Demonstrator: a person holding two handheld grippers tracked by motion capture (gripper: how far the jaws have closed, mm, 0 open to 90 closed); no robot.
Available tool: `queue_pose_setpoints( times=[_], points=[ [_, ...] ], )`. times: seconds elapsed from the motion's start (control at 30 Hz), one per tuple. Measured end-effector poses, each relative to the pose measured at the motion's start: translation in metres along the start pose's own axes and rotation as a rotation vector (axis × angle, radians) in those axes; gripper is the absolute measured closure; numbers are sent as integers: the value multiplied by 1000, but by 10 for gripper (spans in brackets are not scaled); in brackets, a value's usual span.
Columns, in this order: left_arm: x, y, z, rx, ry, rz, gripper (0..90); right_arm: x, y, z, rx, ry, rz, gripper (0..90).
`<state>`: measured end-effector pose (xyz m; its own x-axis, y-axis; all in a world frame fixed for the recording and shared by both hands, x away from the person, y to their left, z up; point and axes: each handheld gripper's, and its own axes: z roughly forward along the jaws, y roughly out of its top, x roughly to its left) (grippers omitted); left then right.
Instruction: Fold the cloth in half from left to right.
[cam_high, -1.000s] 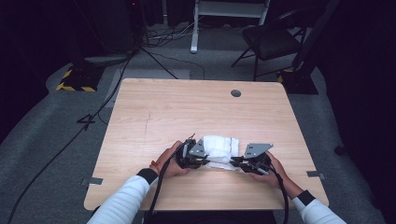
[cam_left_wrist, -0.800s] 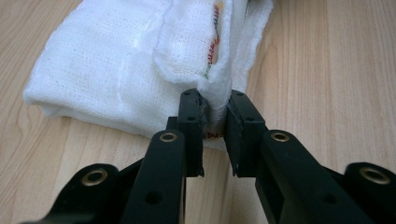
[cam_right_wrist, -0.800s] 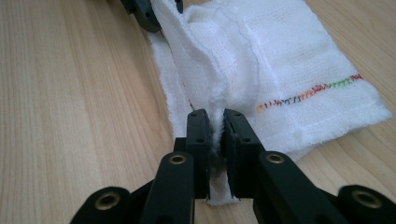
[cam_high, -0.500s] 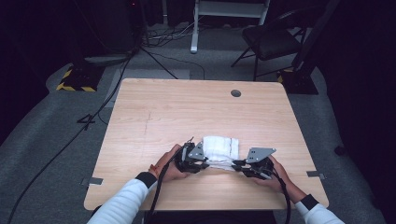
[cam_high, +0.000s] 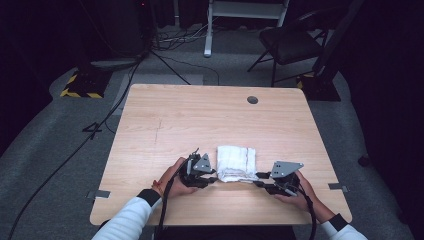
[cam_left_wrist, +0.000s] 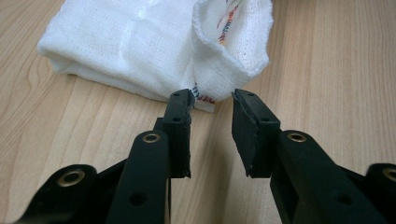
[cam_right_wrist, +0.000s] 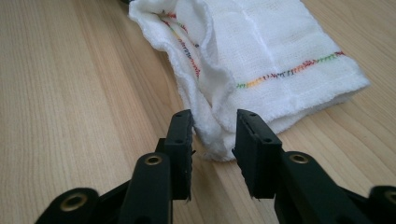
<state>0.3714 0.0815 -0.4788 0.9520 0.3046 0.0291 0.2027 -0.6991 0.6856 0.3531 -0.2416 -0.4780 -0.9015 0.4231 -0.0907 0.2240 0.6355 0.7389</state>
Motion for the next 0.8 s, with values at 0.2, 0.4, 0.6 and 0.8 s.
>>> queue_pose_setpoints(
  times=[0.2, 0.4, 0.6, 0.8],
  points=[
    [-1, -3, -9, 2, 34, -18, 541, -4, 0, -12, -21, -34, 31, 503],
    [3, -6, -16, 18, 100, -81, 281, -14, 8, -19, -46, -94, 50, 401],
    [3, -10, -23, 40, 178, -92, 229, -16, 9, -23, -34, -114, 51, 356],
    [-3, -11, -32, 54, 227, -66, 203, -17, 10, -30, -36, -133, 45, 341]
  ],
)
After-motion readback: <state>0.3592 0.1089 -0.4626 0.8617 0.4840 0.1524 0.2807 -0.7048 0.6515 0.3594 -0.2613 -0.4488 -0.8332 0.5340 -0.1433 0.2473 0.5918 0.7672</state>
